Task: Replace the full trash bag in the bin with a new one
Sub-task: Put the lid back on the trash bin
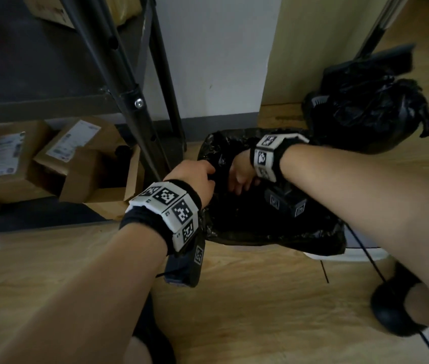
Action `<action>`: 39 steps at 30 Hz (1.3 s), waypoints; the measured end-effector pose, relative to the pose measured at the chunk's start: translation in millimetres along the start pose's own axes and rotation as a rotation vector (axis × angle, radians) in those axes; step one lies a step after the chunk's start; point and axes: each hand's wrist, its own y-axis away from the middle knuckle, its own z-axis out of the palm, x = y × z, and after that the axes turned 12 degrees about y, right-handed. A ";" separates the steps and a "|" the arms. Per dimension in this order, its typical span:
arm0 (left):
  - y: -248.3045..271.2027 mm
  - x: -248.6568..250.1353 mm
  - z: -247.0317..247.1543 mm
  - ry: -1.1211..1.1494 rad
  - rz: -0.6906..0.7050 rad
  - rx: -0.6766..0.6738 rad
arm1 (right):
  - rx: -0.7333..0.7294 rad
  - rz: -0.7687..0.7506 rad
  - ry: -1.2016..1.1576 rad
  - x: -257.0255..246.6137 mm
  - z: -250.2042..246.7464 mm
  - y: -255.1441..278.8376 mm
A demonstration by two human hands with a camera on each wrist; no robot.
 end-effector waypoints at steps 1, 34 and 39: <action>2.9 3.1 -0.9 -0.009 0.008 0.014 | -0.021 0.011 -0.051 6.0 -7.4 2.4; 18.2 203.5 251.2 -0.132 0.111 -0.364 | 0.348 0.568 -0.815 291.1 170.0 123.5; -10.9 197.4 285.8 0.000 -0.142 -0.263 | 0.295 0.605 -0.799 310.7 183.3 98.2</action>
